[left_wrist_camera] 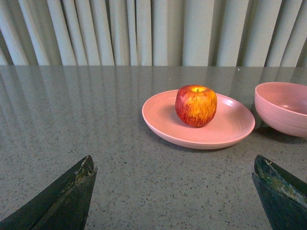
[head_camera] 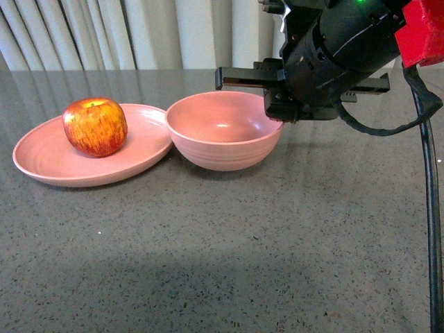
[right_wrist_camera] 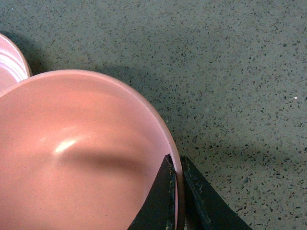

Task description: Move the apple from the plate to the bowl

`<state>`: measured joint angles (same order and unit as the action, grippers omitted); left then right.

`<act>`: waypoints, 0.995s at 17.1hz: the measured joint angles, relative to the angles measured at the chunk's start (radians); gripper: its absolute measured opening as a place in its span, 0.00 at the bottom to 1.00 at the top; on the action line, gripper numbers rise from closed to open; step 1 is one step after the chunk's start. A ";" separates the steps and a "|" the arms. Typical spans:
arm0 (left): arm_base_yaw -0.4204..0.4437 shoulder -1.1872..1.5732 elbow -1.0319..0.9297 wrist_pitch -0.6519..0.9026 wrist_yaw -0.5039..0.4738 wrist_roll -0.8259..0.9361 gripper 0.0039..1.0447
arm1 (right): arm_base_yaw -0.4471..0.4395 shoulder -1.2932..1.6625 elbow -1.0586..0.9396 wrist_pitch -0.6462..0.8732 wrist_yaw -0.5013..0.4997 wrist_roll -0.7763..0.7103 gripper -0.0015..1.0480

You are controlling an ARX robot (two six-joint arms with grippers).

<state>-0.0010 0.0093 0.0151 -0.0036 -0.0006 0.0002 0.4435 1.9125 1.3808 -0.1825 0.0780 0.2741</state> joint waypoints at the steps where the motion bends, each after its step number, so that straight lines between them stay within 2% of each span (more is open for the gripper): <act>1: 0.000 0.000 0.000 0.000 0.000 0.000 0.94 | -0.001 0.000 -0.002 0.000 0.000 0.003 0.02; 11: 0.000 0.000 0.000 0.000 0.000 0.000 0.94 | -0.006 0.003 -0.021 -0.002 -0.006 0.006 0.02; 12: 0.000 0.000 0.000 0.000 0.000 0.000 0.94 | -0.006 0.004 -0.021 -0.002 -0.008 0.006 0.06; 17: 0.000 0.000 0.000 0.000 0.000 0.000 0.94 | -0.006 0.004 -0.026 -0.001 -0.010 0.006 0.48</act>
<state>-0.0010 0.0093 0.0151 -0.0036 -0.0006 0.0002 0.4374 1.9163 1.3548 -0.1837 0.0685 0.2806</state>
